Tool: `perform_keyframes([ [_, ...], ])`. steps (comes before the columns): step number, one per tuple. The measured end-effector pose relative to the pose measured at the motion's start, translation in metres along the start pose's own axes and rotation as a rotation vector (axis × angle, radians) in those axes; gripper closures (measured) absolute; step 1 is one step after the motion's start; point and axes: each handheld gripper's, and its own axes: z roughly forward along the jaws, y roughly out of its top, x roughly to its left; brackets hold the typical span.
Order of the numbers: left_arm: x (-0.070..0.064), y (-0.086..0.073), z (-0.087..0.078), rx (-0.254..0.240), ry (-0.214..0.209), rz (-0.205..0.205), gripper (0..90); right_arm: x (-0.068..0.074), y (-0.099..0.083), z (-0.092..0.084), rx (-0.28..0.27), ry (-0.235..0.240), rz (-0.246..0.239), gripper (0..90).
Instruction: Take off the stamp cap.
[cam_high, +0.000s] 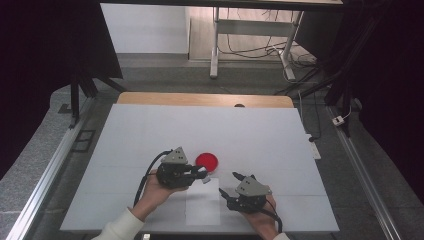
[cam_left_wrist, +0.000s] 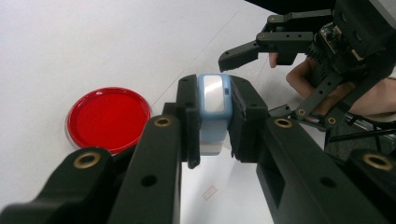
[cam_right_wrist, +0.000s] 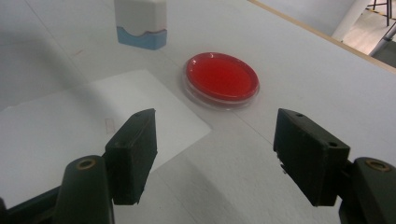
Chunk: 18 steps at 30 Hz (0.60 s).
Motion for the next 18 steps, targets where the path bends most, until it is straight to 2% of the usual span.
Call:
perform_keyframes([
  [18, -0.002, -0.002, 0.007, 0.0, 0.01, -0.007, 75.5, 0.016, 0.009, 0.016, -0.01, 0.03, -0.007, 30.9],
])
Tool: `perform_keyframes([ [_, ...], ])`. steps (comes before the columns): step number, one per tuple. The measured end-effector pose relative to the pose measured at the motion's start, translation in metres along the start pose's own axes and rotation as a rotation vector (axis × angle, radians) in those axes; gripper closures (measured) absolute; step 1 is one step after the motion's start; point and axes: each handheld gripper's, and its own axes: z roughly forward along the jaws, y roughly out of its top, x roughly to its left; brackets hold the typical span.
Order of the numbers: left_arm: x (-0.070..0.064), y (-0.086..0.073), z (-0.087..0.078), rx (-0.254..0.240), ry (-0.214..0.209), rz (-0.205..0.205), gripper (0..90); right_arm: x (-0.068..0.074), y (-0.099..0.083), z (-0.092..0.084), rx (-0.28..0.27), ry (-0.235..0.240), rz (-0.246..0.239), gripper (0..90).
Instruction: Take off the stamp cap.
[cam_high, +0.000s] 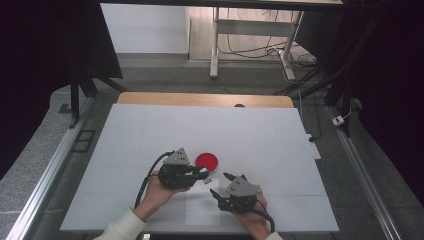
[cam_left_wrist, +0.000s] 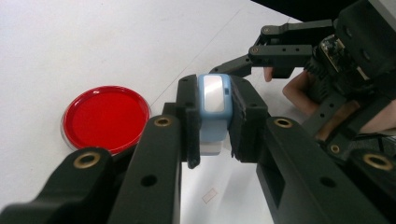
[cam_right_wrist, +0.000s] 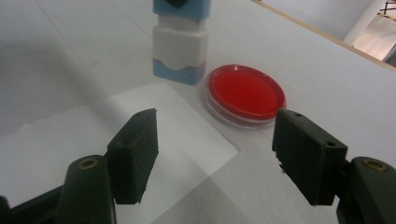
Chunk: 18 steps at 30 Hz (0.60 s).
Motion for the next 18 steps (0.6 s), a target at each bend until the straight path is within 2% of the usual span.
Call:
perform_keyframes([
  [10, -0.0031, -0.0005, 0.0037, -0.012, 0.012, -0.002, 75.5, 0.0058, 0.0064, 0.0053, -0.026, 0.016, 0.024, 35.0],
  [18, -0.0046, -0.001, 0.008, -0.016, 0.022, -0.001, 75.5, 0.01, 0.0092, 0.0099, -0.012, 0.016, 0.022, 41.1],
])
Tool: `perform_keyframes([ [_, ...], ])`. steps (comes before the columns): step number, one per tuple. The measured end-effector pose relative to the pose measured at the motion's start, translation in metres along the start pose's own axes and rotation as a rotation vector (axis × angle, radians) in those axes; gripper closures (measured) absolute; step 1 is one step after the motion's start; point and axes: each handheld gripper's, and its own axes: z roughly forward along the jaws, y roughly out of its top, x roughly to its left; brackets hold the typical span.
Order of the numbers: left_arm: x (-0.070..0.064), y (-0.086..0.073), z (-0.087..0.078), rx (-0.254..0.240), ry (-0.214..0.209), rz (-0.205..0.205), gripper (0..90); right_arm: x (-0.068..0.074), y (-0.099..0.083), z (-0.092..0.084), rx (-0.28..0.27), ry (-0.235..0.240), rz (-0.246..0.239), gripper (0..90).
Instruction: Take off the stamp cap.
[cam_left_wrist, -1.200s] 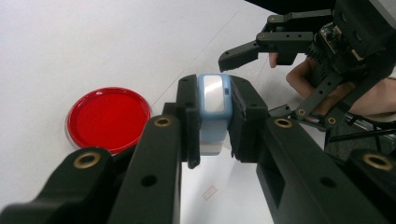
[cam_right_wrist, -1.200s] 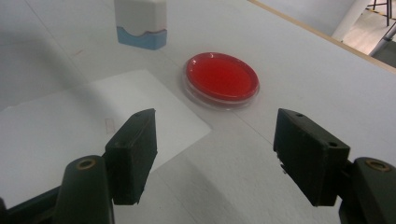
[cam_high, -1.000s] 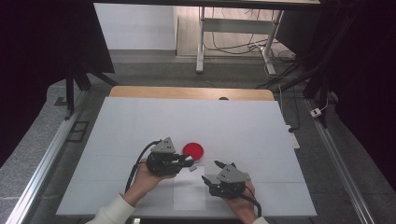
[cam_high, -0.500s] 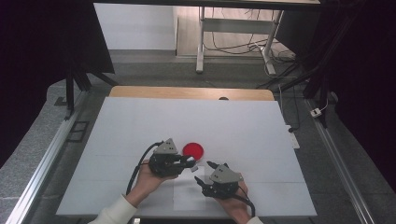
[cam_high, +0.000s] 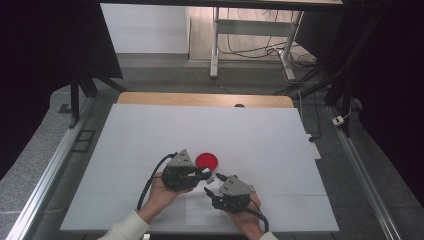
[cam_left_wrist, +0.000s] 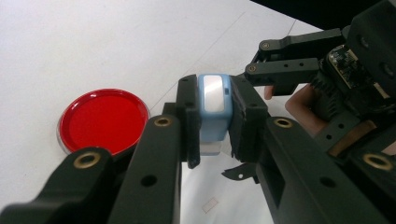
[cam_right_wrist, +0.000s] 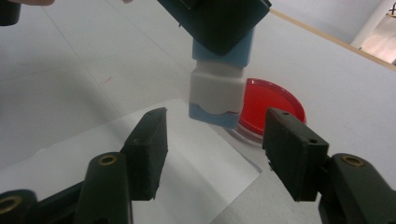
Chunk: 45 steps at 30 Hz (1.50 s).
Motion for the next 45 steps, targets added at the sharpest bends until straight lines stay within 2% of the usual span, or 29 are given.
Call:
perform_keyframes([
  [6, -0.0017, -0.0004, 0.0022, -0.01, 0.011, 0.0, 75.5, 0.0002, 0.0014, 0.0013, -0.002, -0.024, 0.025, 45.9],
  [23, -0.0029, -0.0016, 0.0031, -0.028, 0.026, -0.003, 75.5, 0.0065, 0.004, 0.0058, 0.009, -0.058, 0.001, 55.1],
  [45, -0.0035, -0.0032, 0.0048, -0.026, 0.034, -0.002, 75.6, 0.007, 0.0038, 0.0073, 0.021, -0.085, 0.002, 63.3],
])
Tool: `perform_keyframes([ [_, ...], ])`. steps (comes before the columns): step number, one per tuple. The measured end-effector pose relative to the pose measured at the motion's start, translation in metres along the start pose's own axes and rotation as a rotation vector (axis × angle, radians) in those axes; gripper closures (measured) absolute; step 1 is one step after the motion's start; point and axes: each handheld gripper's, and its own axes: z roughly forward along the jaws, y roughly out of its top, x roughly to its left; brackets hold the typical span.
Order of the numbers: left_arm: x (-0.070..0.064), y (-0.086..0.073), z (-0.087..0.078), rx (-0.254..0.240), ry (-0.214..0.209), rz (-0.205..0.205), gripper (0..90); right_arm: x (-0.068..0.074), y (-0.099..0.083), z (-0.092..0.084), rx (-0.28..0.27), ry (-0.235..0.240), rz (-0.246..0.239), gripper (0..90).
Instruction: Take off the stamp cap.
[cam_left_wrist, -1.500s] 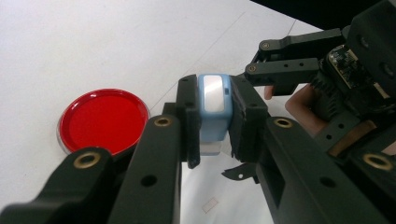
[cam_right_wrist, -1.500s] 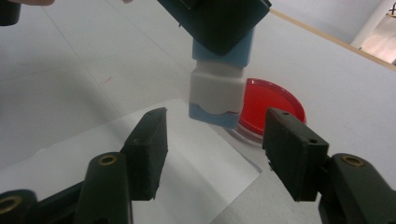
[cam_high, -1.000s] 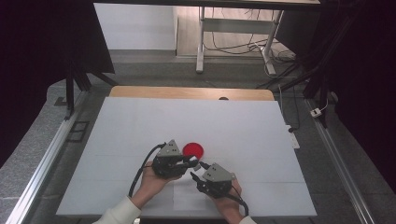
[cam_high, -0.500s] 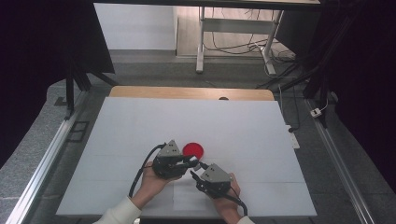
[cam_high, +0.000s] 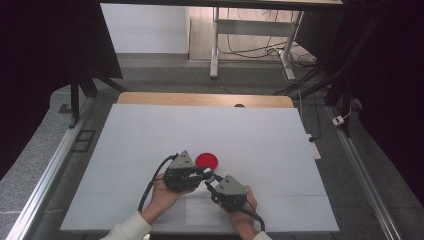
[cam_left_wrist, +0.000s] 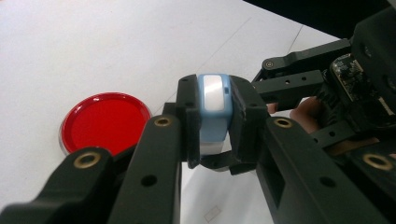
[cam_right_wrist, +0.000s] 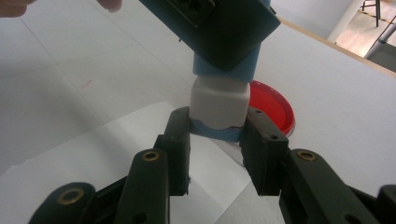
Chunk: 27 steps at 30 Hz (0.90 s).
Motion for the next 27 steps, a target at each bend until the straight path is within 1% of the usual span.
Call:
perform_keyframes([
  [4, -0.0004, -0.0003, -0.0001, -0.004, 0.006, 0.0, 75.7, 0.0, 0.0, 0.0, 0.001, -0.003, 0.0, 64.1],
  [9, -0.001, -0.0006, 0.0002, -0.004, 0.011, 0.0, 75.8, 0.0001, -0.0005, -0.0004, 0.001, -0.018, -0.014, 64.5],
  [10, -0.0008, -0.0007, 0.0001, -0.004, 0.01, -0.002, 75.8, 0.0004, -0.0008, 0.0002, -0.006, -0.017, -0.012, 64.5],
  [11, -0.0006, -0.0008, 0.0001, -0.004, 0.009, -0.003, 75.8, 0.0004, -0.0006, -0.0003, 0.002, -0.02, -0.017, 64.5],
  [22, -0.0004, -0.0011, -0.0005, -0.013, 0.011, -0.01, 75.8, -0.0004, 0.0011, -0.0006, 0.011, -0.022, -0.058, 64.7],
  [23, -0.0009, -0.0011, -0.0006, -0.017, 0.013, -0.01, 75.8, -0.0003, 0.001, -0.0004, 0.002, -0.025, -0.056, 64.8],
  [27, -0.0016, -0.0009, -0.0009, -0.025, 0.013, -0.013, 75.8, -0.0007, 0.0014, -0.0019, 0.001, -0.027, -0.045, 64.8],
])
